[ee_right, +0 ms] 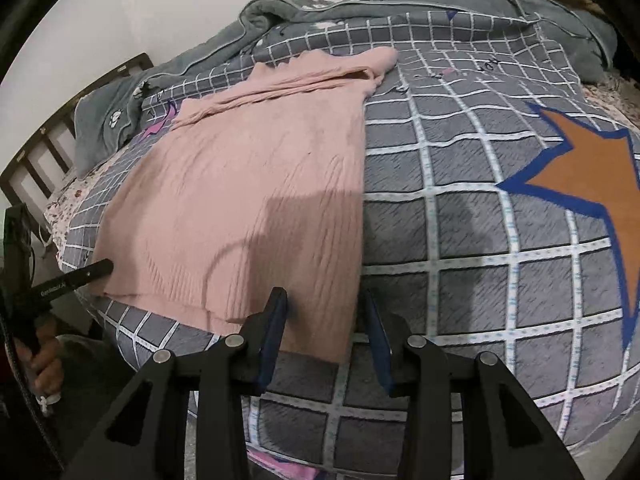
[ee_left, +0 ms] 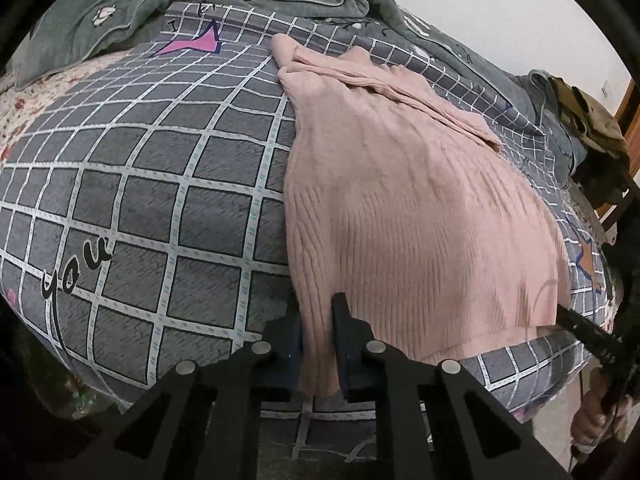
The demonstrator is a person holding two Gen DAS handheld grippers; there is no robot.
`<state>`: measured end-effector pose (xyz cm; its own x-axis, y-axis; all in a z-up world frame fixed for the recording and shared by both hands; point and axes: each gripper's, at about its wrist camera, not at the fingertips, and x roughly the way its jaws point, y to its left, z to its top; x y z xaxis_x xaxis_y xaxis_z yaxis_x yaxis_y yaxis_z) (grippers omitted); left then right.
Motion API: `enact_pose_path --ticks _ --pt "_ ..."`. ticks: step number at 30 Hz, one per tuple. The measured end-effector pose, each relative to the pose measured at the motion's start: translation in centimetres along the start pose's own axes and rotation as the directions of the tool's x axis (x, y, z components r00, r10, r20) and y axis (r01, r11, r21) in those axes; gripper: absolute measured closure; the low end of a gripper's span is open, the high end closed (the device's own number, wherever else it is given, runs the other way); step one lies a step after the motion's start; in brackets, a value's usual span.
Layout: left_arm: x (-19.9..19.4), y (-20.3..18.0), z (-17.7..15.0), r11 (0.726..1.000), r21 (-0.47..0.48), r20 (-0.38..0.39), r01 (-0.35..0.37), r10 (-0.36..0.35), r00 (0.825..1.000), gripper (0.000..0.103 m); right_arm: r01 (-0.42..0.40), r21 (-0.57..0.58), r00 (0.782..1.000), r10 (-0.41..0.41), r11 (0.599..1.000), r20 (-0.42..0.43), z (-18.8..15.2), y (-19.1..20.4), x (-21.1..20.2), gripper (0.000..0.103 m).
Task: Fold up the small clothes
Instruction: 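Grasp the pink sweater's hem with both grippers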
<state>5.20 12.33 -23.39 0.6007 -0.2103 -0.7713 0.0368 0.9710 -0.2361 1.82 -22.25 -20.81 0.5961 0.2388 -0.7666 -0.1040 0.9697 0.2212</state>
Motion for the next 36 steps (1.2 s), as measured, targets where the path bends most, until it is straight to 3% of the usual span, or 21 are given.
enact_pose_path --ticks 5,8,9,10,15,22,31,36 --pt "0.3 0.1 0.2 1.000 -0.014 -0.002 0.008 -0.008 1.000 0.087 -0.009 -0.007 1.000 0.009 1.000 0.002 0.1 0.7 0.8 0.064" --pt "0.3 0.1 0.2 1.000 -0.014 0.000 0.003 -0.003 1.000 0.088 -0.003 -0.003 1.000 0.003 1.000 -0.001 0.3 0.9 1.0 0.087" --pt "0.3 0.1 0.2 1.000 -0.010 -0.002 0.009 -0.009 1.000 0.096 -0.011 0.003 1.000 0.011 1.000 -0.007 0.2 0.8 1.1 0.095" --pt "0.1 0.1 0.3 1.000 -0.004 -0.005 0.021 -0.021 1.000 0.096 -0.020 0.009 1.000 0.021 1.000 -0.012 0.1 0.8 1.0 0.097" --pt "-1.5 0.8 0.5 0.995 -0.056 0.034 0.079 -0.077 0.996 0.097 -0.007 0.005 0.998 0.007 1.000 0.062 0.3 1.3 -1.1 0.098" --pt "-4.9 1.5 1.1 0.975 -0.120 0.106 0.189 -0.177 0.978 0.097 -0.076 0.084 0.988 0.064 0.994 0.143 1.2 0.5 -5.2 0.099" --pt "-8.9 -0.2 1.1 0.981 -0.050 0.165 0.188 -0.178 0.970 0.097 -0.110 0.076 0.977 0.094 0.991 0.193 1.2 1.4 -8.7 0.099" --pt "-10.6 0.2 1.4 0.978 -0.064 0.188 0.200 -0.185 0.965 0.097 -0.141 0.062 0.968 0.125 0.988 0.217 0.9 1.5 -10.7 0.099"
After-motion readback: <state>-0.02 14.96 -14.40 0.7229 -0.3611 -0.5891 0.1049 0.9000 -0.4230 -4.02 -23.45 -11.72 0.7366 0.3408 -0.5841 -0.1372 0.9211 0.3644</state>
